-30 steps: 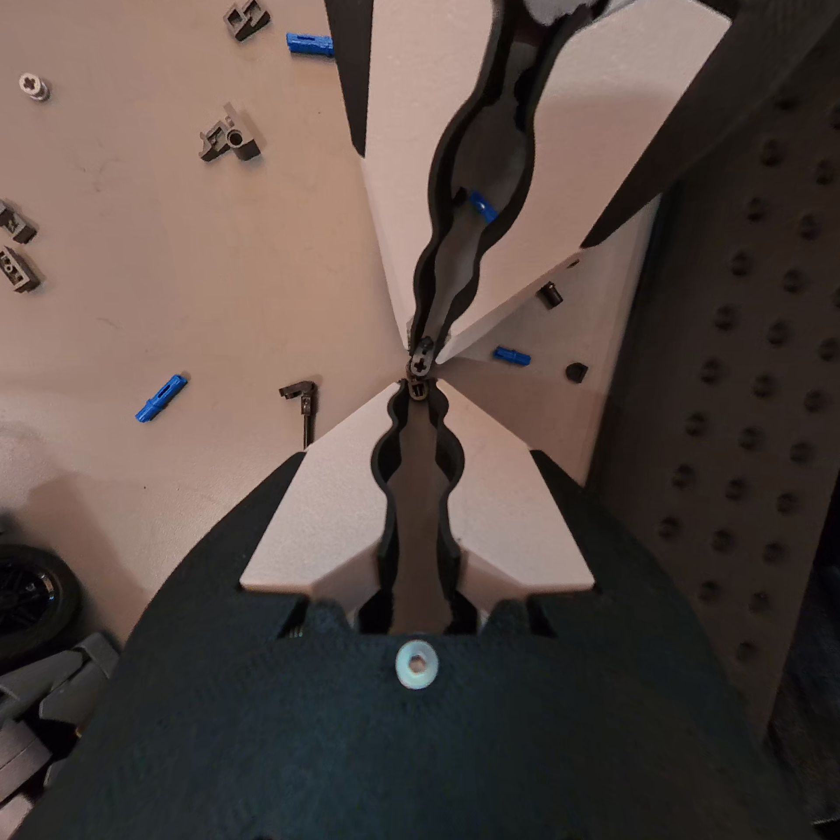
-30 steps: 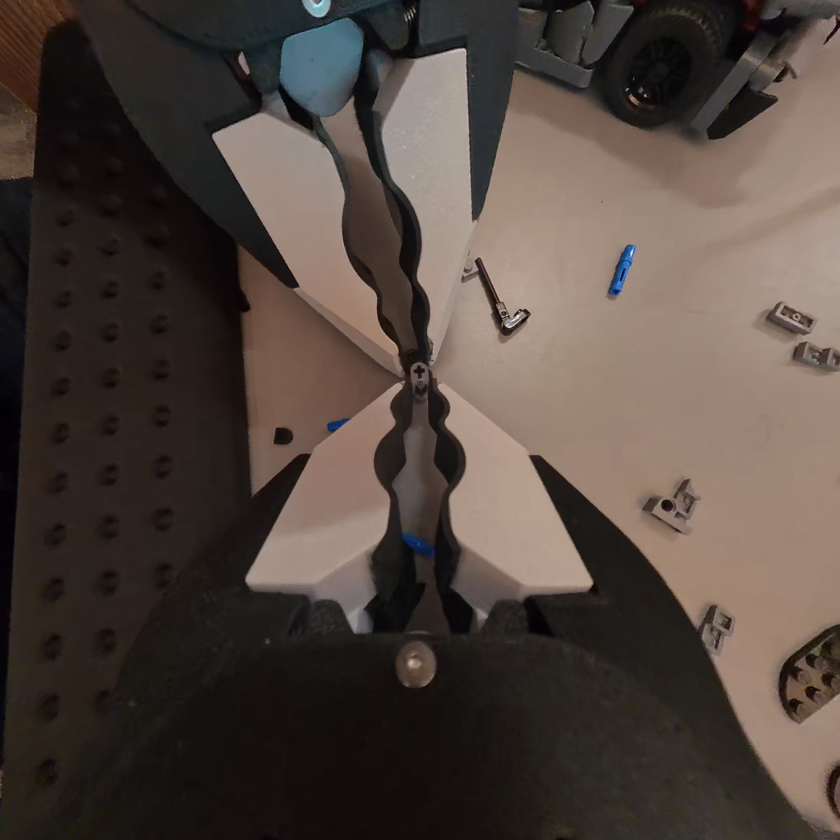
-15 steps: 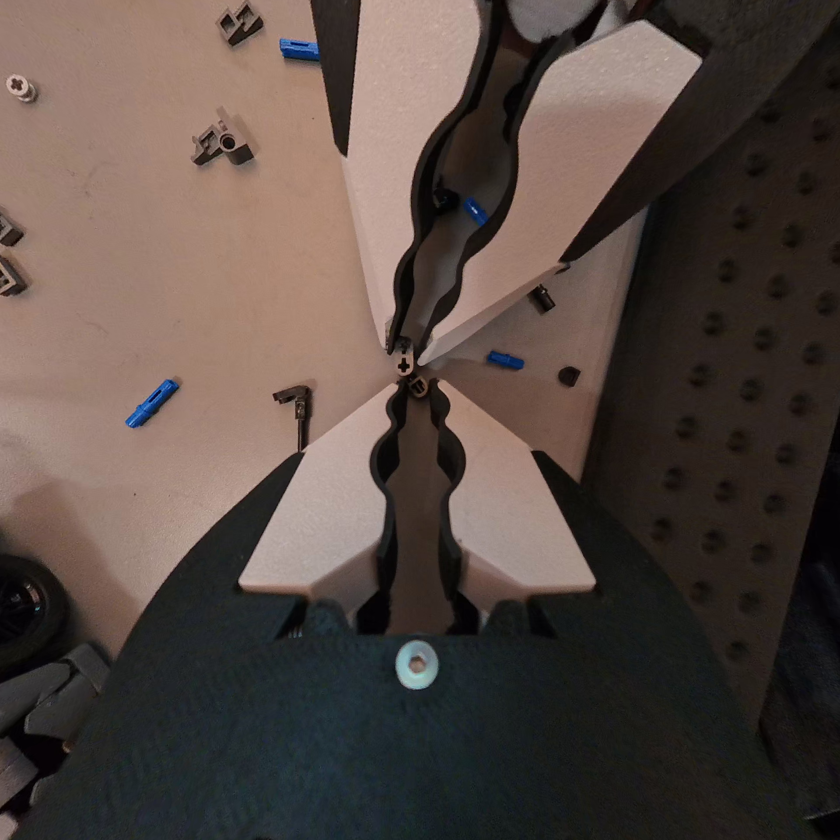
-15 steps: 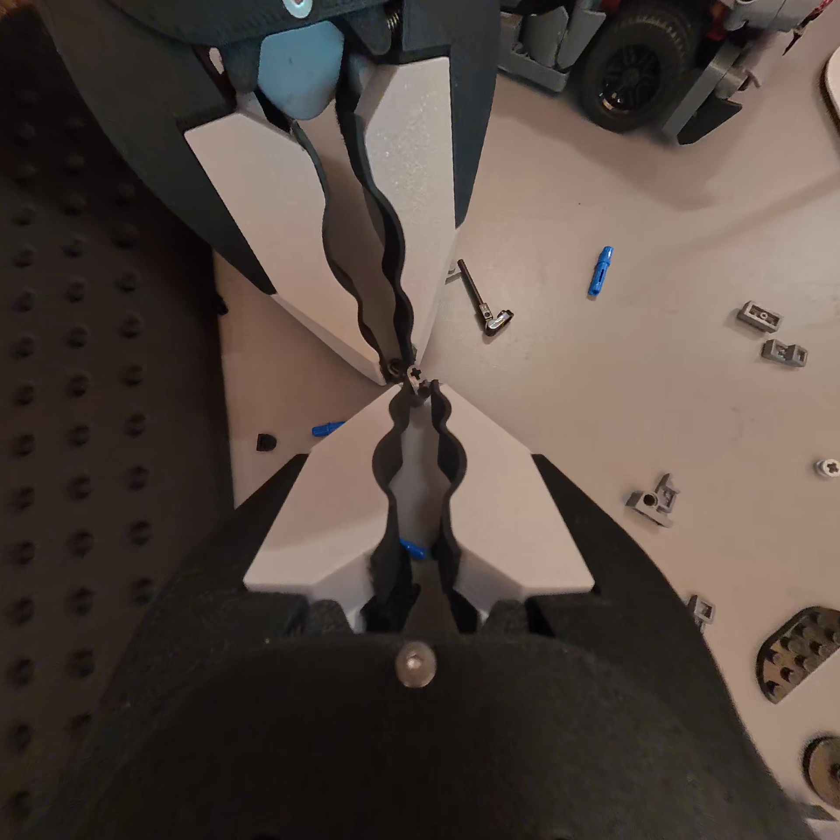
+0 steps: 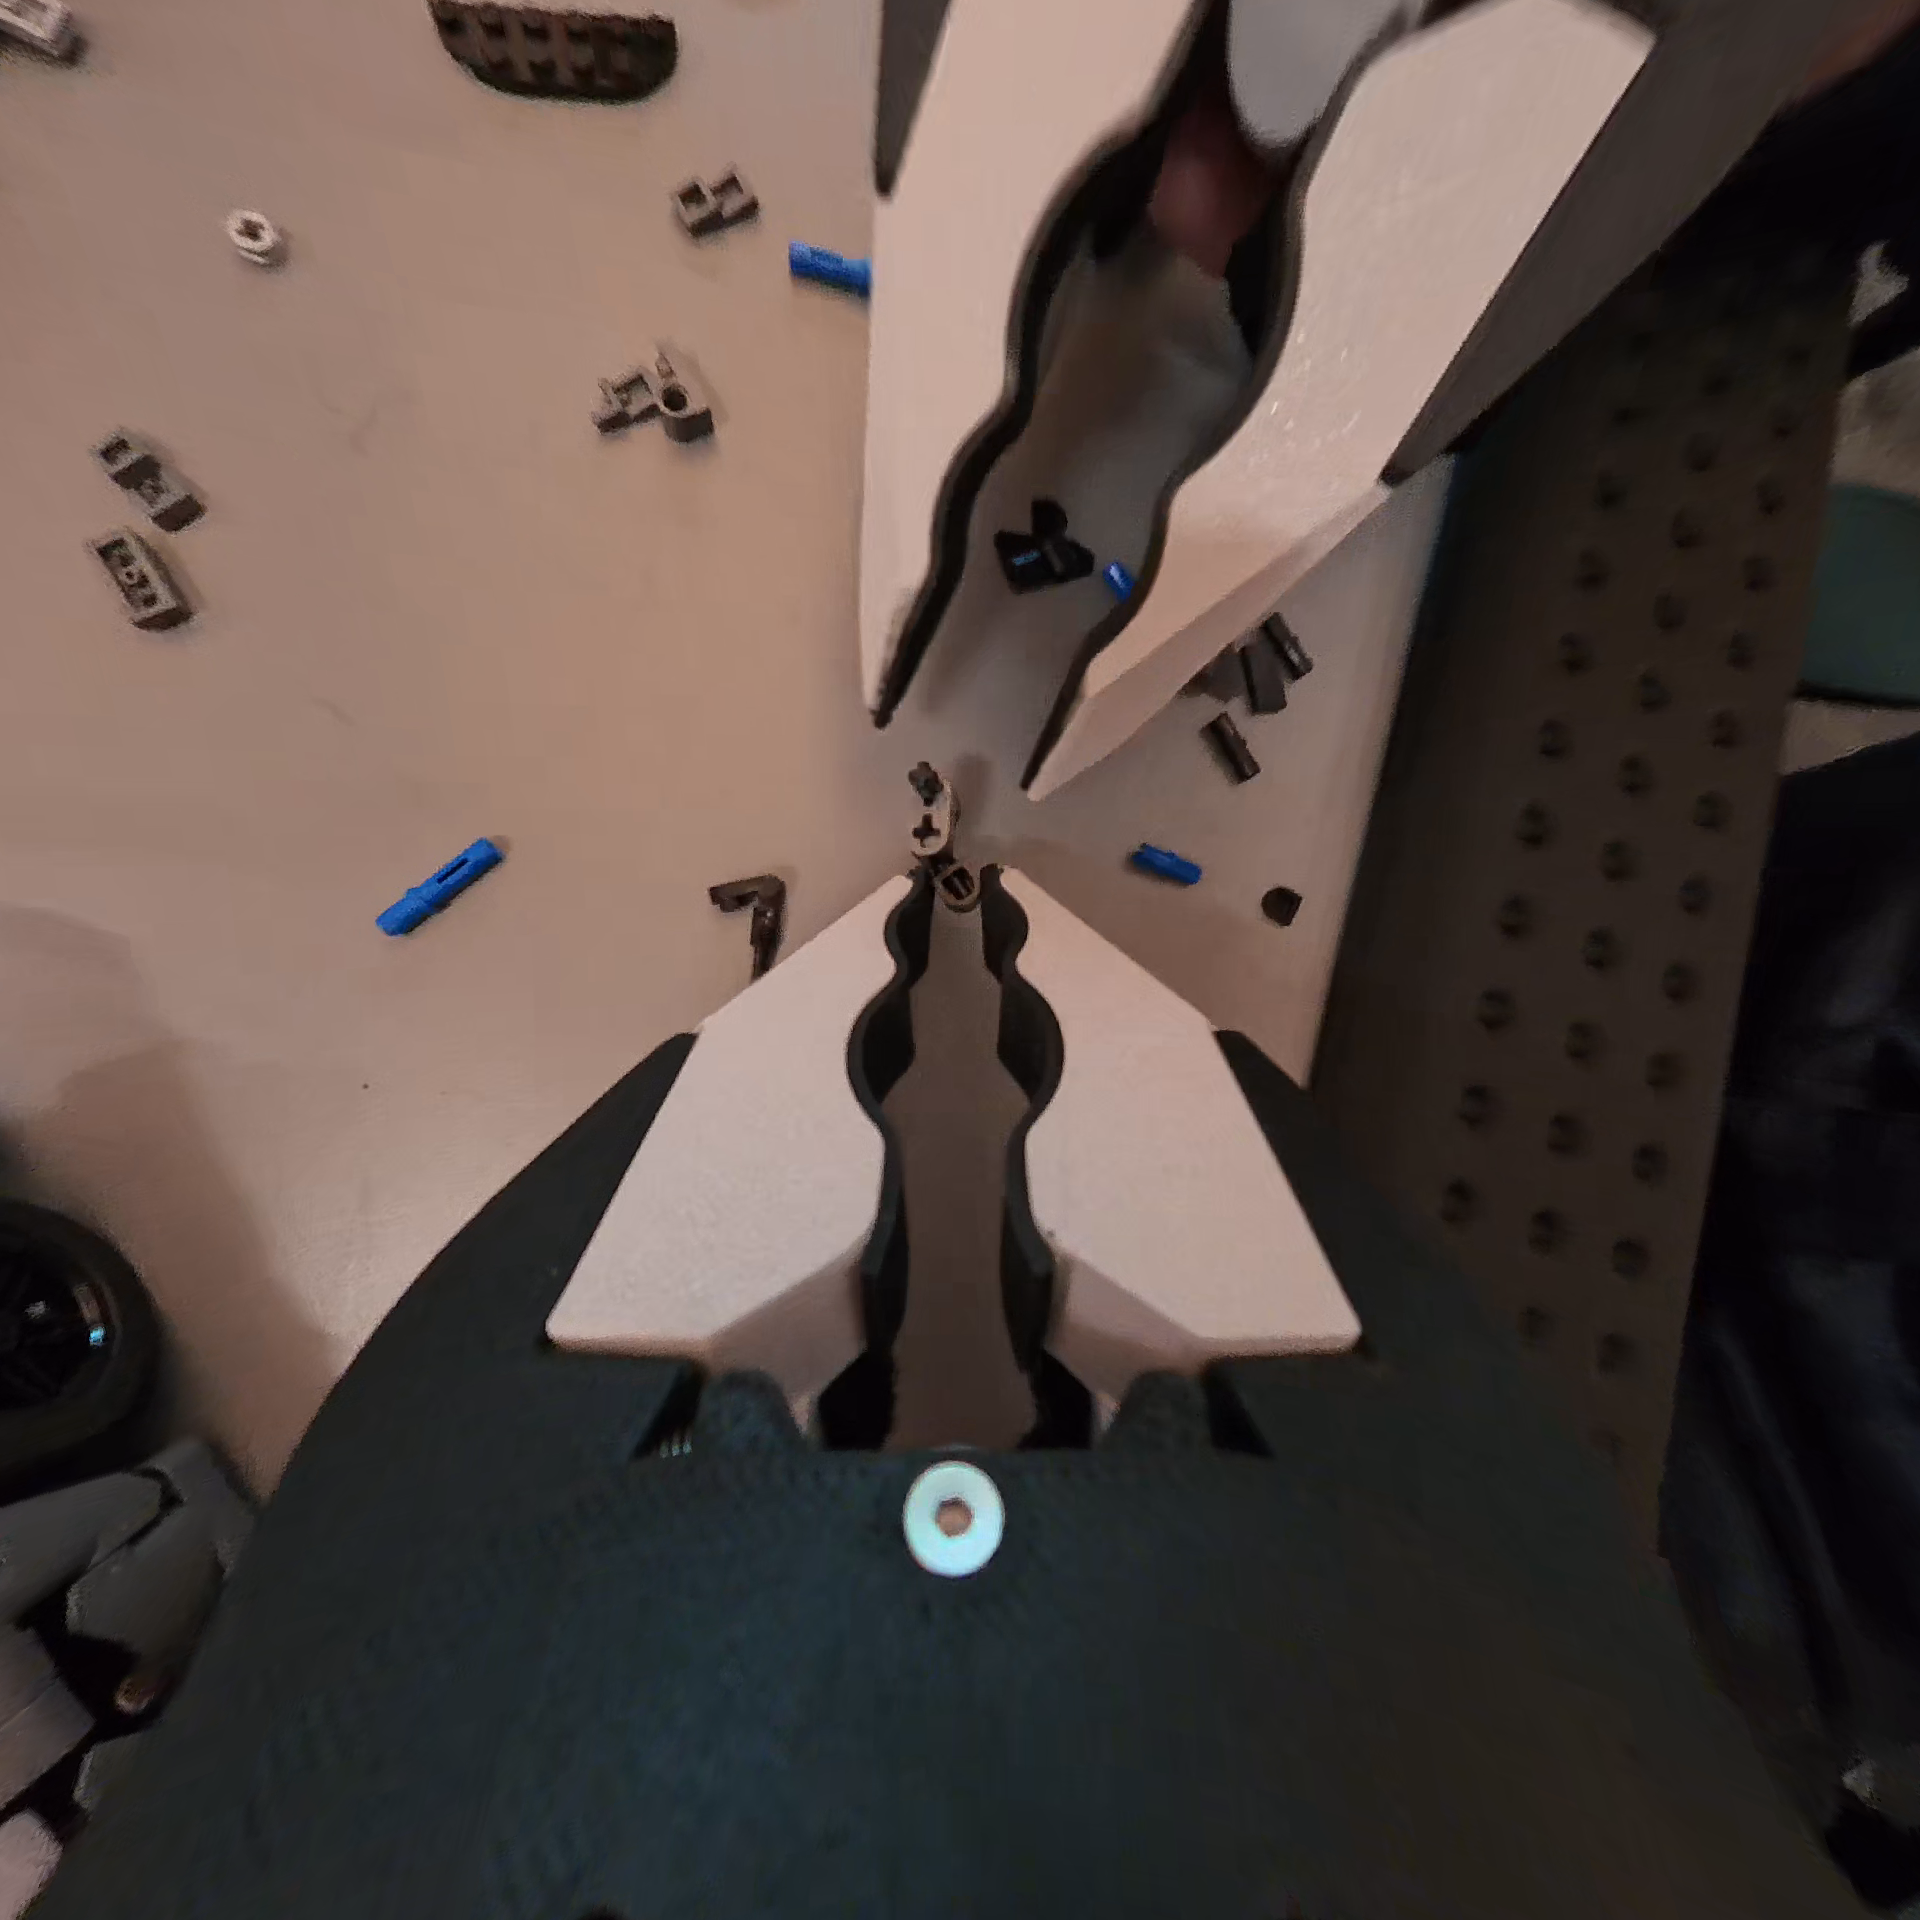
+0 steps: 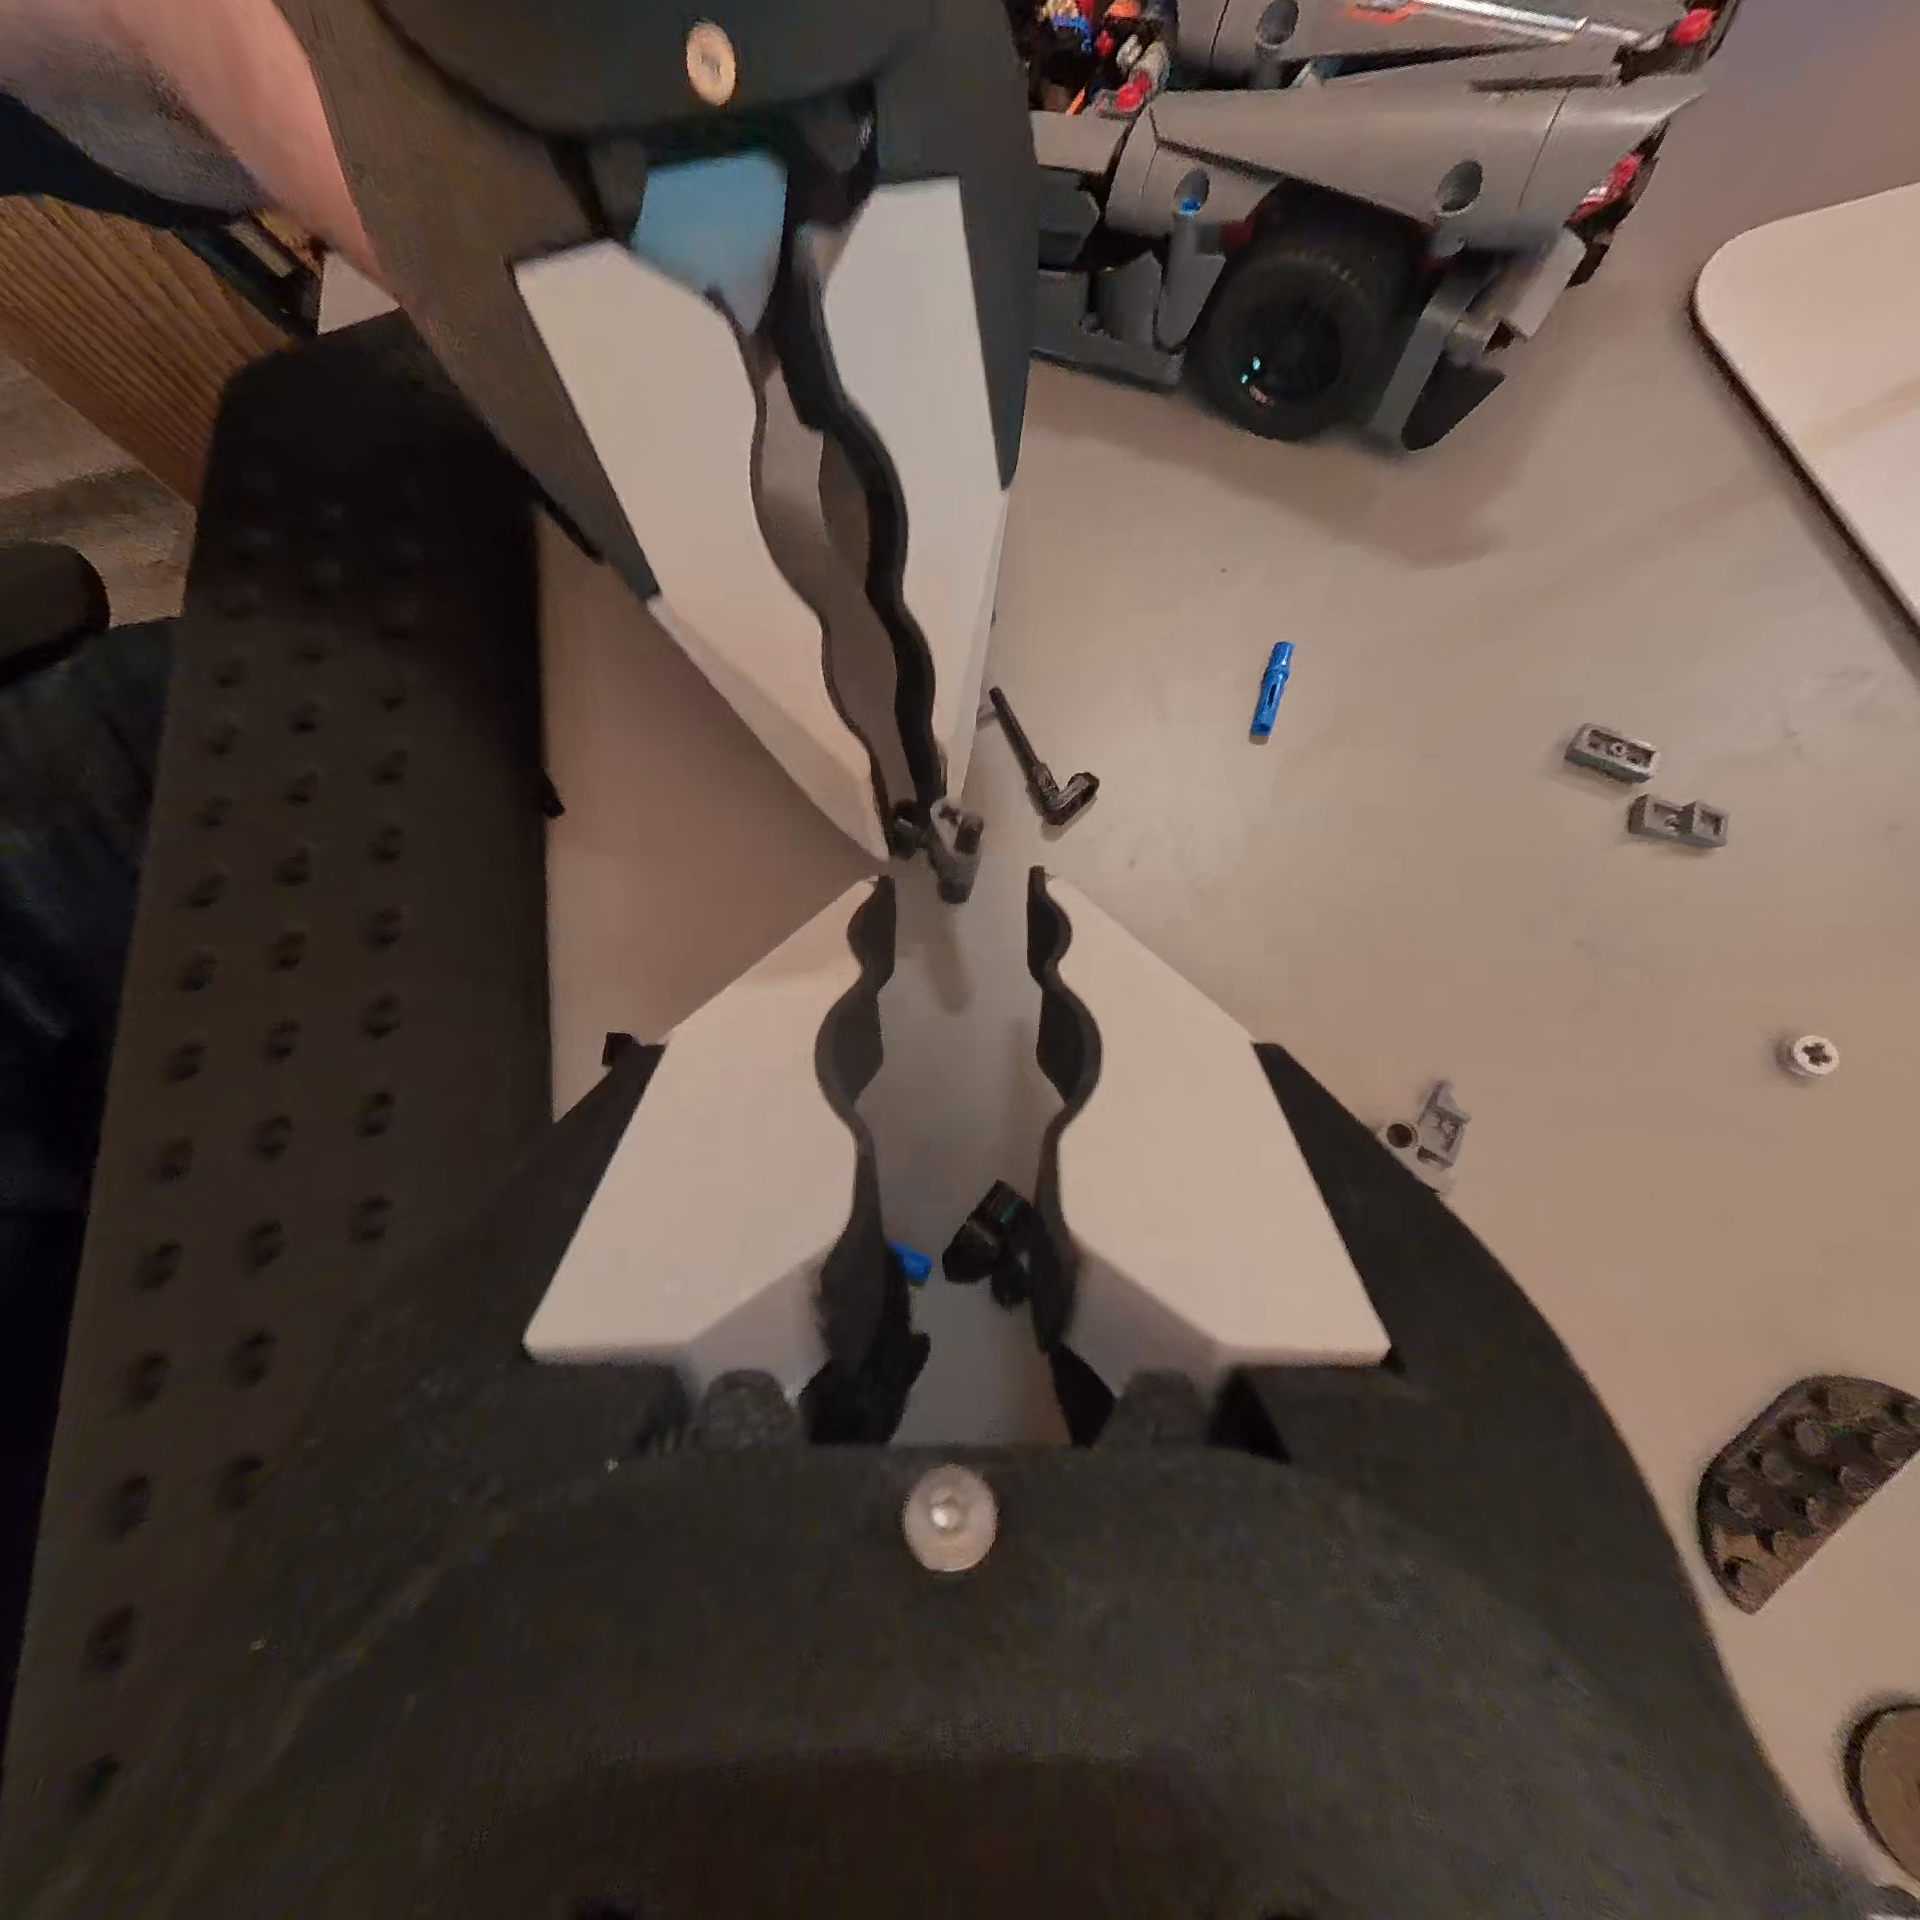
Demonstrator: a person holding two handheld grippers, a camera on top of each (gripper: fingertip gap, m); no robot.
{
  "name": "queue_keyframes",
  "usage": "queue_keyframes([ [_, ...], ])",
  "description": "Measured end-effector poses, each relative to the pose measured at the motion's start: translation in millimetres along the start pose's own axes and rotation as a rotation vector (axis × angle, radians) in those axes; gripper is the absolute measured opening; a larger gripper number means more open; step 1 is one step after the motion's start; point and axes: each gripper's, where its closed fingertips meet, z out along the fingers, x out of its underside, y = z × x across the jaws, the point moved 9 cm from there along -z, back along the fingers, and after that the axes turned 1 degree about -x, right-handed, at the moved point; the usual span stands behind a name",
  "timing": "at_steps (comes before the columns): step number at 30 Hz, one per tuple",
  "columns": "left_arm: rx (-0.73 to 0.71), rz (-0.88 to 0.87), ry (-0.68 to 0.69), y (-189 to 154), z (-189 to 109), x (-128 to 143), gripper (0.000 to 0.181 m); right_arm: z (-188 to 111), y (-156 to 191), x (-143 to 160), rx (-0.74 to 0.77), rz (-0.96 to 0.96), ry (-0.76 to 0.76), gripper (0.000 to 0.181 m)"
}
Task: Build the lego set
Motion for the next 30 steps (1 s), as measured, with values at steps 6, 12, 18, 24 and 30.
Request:
queue_keyframes([
  [6, 0.094, -0.009, -0.101, -1.0, -13.3, -6.1, 0.007, 0.1, 2.1, -1.9, -0.069, -0.002, -0.059, 0.015],
  [12, 0.064, 0.058, -0.135, -5.2, -17.3, -10.4, 0.007, -7.8, -0.5, -5.5, -0.111, 0.036, -0.133, 0.004],
  [18, -0.073, 0.159, -0.207, -7.5, -24.6, -17.1, 0.033, -19.7, -11.9, -8.5, -0.158, 0.164, -0.266, 0.005],
  [24, -0.339, 0.359, -0.233, -20.6, -27.2, -25.3, 0.028, -26.1, -17.6, -9.6, -0.193, 0.244, -0.345, 0.005],
  [30, -0.486, 0.502, -0.210, -30.0, -26.4, -27.6, 0.011, -25.8, -18.3, -9.5, -0.222, 0.279, -0.362, 0.005],
])
